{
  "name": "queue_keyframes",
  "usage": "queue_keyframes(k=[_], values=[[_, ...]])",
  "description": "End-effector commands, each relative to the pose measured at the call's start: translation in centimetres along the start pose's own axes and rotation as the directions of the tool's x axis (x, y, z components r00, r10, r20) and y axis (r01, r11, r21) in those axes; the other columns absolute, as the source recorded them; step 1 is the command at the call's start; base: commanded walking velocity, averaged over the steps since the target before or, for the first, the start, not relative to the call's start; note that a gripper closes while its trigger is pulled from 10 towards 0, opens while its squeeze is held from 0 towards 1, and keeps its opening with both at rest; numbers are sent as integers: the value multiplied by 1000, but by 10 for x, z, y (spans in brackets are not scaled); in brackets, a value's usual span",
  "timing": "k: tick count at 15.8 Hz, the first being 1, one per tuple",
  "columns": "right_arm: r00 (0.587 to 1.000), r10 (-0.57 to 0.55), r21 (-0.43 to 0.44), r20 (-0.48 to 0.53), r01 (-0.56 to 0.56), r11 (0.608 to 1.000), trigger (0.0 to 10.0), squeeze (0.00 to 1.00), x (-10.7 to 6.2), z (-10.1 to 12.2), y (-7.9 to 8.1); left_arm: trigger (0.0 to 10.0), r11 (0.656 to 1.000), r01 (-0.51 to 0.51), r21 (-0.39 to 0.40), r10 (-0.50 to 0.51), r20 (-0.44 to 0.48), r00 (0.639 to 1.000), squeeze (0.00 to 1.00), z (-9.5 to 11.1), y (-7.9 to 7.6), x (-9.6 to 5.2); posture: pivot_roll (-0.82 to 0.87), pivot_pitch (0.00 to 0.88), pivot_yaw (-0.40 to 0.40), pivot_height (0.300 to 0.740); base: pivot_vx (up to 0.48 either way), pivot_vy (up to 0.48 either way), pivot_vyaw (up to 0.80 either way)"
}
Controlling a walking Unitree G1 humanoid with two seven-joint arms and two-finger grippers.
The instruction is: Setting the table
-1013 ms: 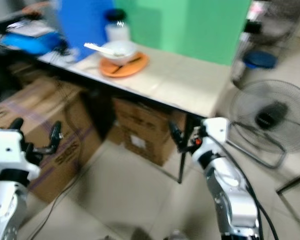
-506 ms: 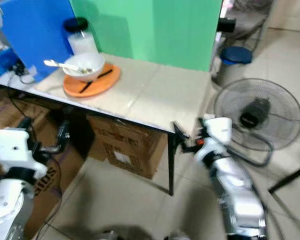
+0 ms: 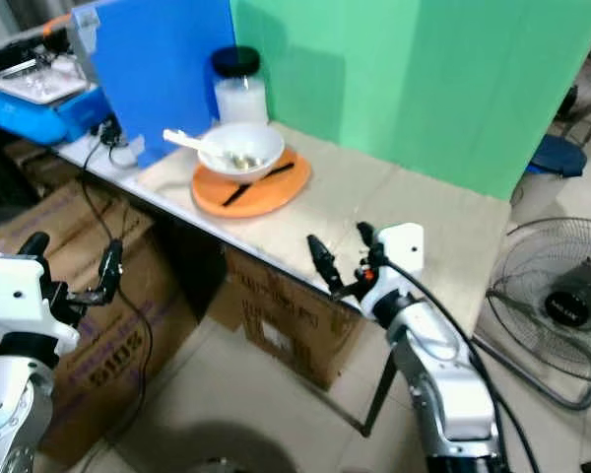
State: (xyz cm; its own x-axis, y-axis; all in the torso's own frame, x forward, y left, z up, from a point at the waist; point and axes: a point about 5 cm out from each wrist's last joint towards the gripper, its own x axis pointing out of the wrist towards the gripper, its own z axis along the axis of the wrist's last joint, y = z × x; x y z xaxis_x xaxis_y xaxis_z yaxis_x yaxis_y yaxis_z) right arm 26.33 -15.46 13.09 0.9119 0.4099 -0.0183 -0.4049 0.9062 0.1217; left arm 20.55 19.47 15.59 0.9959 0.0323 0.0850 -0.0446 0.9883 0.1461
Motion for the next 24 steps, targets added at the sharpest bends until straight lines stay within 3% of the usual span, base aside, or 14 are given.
queue_keyframes(k=[1, 8, 14, 24], values=[[1000, -26, 1, 5, 26, 1000, 10000, 0, -3, 2, -6, 10000, 1000, 18, -4, -17, 13, 1000, 0, 3, -3, 0, -30, 67, 88, 740, 345, 0, 0], [1000, -2, -7, 8, 2, 1000, 10000, 0, 1, 4, -4, 10000, 1000, 18, 1, -18, 18, 1000, 0, 5, -3, 0, -23, 72, 79, 740, 350, 0, 0], [999, -38, 40, -1, 38, 998, 10000, 0, -1, 3, -8, 10000, 999, 42, -17, -43, -20, 999, 0, 3, -6, -1, -21, 74, 79, 740, 227, 0, -85], [998, -65, 71, -4, 65, 995, 10000, 0, -8, 0, -6, 10000, 999, 45, 3, -45, -11, 999, 0, 5, -5, 3, -28, 75, 90, 740, 0, 461, -160]])
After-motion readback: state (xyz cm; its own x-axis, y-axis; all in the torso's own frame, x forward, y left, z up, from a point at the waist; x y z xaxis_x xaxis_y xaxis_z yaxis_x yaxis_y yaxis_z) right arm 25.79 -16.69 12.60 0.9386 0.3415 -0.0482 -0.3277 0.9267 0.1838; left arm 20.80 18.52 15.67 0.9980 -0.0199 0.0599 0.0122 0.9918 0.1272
